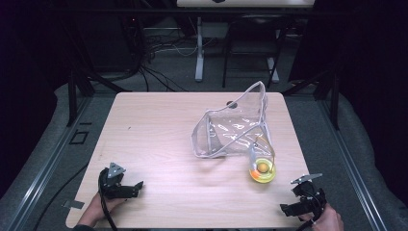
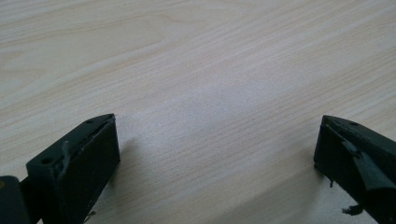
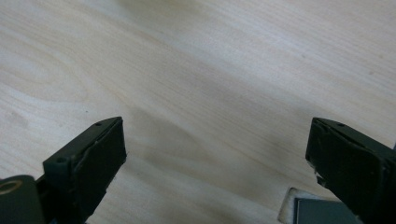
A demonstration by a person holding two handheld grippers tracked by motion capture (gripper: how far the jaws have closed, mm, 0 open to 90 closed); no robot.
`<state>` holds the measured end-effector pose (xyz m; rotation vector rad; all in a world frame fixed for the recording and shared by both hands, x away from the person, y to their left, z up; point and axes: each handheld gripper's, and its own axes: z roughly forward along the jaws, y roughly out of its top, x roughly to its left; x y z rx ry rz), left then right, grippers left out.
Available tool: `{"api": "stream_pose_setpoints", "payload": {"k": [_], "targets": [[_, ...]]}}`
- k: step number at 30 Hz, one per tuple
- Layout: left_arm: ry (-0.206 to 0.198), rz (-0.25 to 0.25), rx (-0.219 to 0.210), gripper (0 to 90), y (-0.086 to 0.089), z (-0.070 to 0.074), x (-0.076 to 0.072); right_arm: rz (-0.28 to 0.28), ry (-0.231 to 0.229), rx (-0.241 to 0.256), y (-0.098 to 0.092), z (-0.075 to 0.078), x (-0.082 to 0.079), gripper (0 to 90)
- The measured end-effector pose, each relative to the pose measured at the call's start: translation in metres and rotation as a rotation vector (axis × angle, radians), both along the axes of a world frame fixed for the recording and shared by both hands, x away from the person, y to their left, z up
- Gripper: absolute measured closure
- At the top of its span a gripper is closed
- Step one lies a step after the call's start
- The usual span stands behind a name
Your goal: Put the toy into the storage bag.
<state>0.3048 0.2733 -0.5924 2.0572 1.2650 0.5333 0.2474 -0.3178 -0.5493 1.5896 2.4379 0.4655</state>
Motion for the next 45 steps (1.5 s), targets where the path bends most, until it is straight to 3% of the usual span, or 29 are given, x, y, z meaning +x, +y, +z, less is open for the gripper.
{"api": "stream_pose_setpoints", "payload": {"k": [20, 27, 29, 35, 40, 45], "targets": [[0.004, -0.011, 0.003, 0.2, -0.001, 0.0, 0.0, 0.029, 0.019, -0.059, 0.007, 0.005, 0.001, 9.5], [0.004, -0.017, 0.0, 0.2, -0.002, 0.0, 0.0, 0.02, 0.005, -0.034, 0.012, 0.01, 0.003, 10.9], [0.004, -0.016, 0.001, 0.2, -0.002, 0.0, 0.0, 0.045, 0.032, -0.057, 0.013, 0.012, 0.005, 11.1], [0.003, -0.018, 0.0, 0.2, -0.002, 0.0, -0.001, 0.073, 0.011, -0.083, 0.021, 0.031, 0.013, 11.9], [0.004, -0.017, -0.003, 0.2, -0.002, 0.0, -0.001, 0.083, -0.007, -0.065, 0.025, 0.044, 0.02, 12.7], [0.004, -0.02, -0.002, 0.2, -0.002, 0.0, 0.0, 0.126, 0.01, -0.072, 0.029, 0.054, 0.027, 13.2]]}}
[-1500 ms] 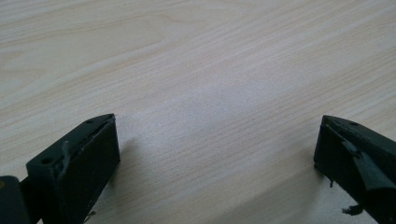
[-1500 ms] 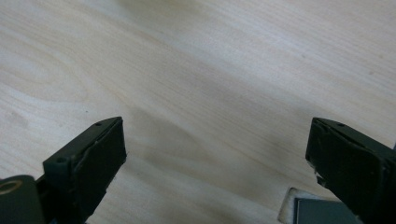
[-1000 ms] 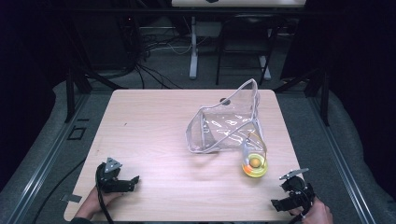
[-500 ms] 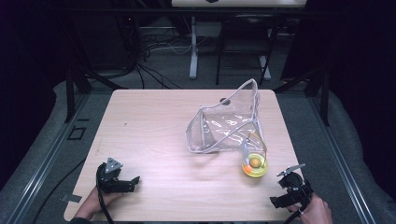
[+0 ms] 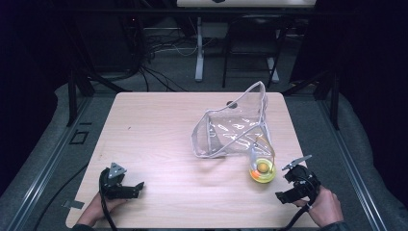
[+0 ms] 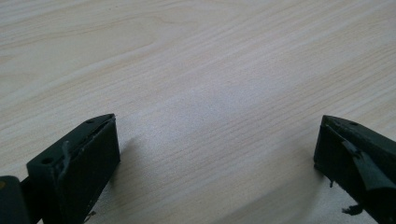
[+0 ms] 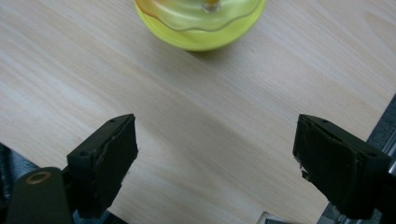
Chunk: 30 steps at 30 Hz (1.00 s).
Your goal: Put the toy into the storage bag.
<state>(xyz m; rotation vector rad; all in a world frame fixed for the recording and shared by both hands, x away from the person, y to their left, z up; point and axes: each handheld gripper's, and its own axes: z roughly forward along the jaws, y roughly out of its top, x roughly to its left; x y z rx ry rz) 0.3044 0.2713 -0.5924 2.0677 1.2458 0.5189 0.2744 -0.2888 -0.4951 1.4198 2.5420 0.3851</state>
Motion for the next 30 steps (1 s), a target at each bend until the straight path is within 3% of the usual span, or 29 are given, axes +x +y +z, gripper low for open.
{"api": "stream_pose_setpoints", "payload": {"k": [4, 11, 19, 30], "targets": [[-0.001, 0.0, 0.0, 0.2, 0.0, 0.0, 0.0, 0.011, 0.002, 0.018, 0.003, 0.005, 0.003, 13.2], [-0.001, -0.002, 0.001, 0.2, 0.0, 0.0, 0.0, 0.034, -0.025, 0.005, 0.007, 0.019, 0.008, 12.6], [-0.001, -0.005, 0.002, 0.2, 0.0, 0.0, 0.0, 0.067, -0.008, -0.001, 0.012, 0.035, 0.018, 13.7], [-0.001, -0.01, 0.002, 0.2, 0.0, 0.0, 0.0, 0.098, -0.021, -0.018, 0.019, 0.056, 0.03, 13.4]]}}
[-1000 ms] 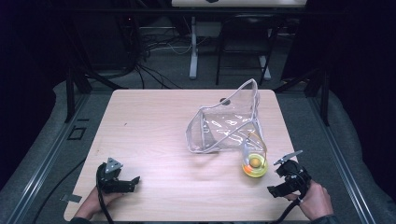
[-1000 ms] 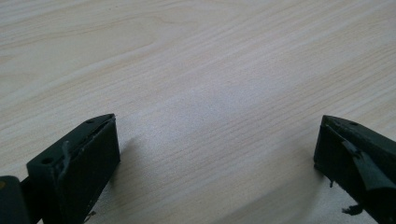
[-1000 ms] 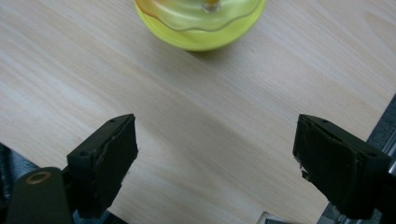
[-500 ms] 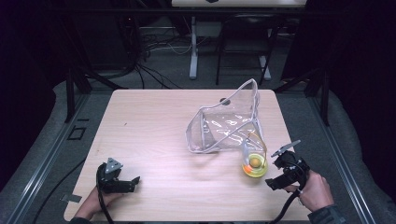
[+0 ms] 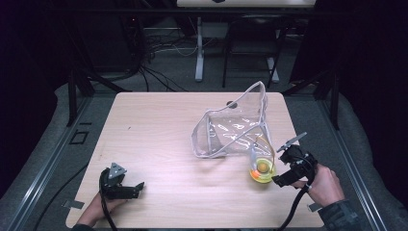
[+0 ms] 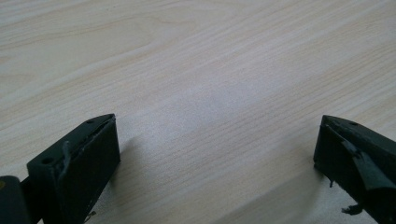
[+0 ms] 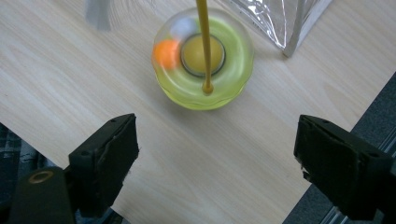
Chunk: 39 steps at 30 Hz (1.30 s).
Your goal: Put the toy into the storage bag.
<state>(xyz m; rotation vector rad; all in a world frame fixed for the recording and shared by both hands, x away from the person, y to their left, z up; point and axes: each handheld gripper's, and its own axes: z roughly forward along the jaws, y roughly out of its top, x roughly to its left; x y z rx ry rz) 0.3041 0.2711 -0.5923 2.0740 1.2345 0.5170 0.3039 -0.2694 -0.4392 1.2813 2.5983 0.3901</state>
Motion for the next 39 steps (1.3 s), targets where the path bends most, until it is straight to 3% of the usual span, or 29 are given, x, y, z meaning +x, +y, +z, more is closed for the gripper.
{"api": "stream_pose_setpoints", "payload": {"k": [1, 12, 17, 25, 36, 37, 39], "targets": [[0.0, 0.0, 0.0, 0.2, 0.0, 0.0, 0.0, 0.001, -0.002, 0.015, 0.001, 0.002, 0.002, 13.5], [-0.001, -0.008, 0.003, 0.2, 0.0, 0.0, 0.0, 0.049, 0.005, -0.032, 0.017, 0.019, 0.015, 18.4], [0.0, -0.011, 0.003, 0.2, 0.0, 0.0, 0.0, 0.072, -0.003, -0.044, 0.023, 0.029, 0.018, 25.0], [0.001, -0.015, 0.002, 0.2, 0.0, 0.0, 0.0, 0.09, -0.01, -0.071, 0.032, 0.04, 0.023, 42.8], [-0.001, -0.017, 0.001, 0.2, 0.0, 0.0, 0.0, 0.135, 0.026, -0.13, 0.049, 0.056, 0.033, 55.5], [0.0, -0.017, 0.0, 0.2, 0.0, 0.0, 0.0, 0.143, 0.048, -0.162, 0.052, 0.058, 0.037, 58.8], [0.001, -0.017, 0.0, 0.2, 0.0, 0.0, 0.0, 0.145, 0.048, -0.172, 0.054, 0.059, 0.038, 60.3]]}}
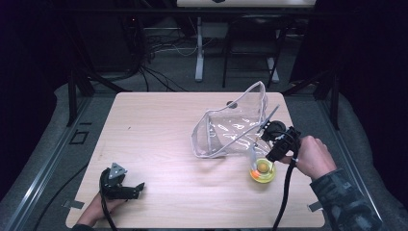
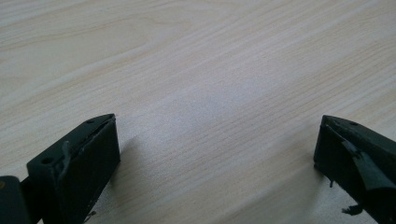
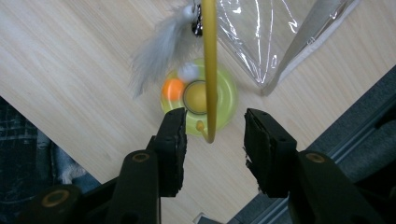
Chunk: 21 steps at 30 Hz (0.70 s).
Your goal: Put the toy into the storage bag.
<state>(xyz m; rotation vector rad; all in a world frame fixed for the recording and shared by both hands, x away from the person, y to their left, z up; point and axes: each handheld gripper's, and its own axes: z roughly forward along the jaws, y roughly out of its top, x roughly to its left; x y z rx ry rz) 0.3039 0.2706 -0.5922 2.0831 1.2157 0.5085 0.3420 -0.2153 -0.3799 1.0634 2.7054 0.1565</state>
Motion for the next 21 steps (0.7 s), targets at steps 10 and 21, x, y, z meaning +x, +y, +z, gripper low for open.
{"api": "stream_pose_setpoints", "payload": {"k": [10, 21], "targets": [[0.0, -0.006, -0.002, 0.2, 0.0, 0.0, 0.0, 0.019, 0.077, -0.066, 0.011, 0.003, 0.01, 73.7], [-0.001, -0.02, 0.0, 0.2, 0.0, 0.0, 0.0, 0.033, 0.117, -0.087, 0.012, -0.001, 0.017, 87.5]]}}
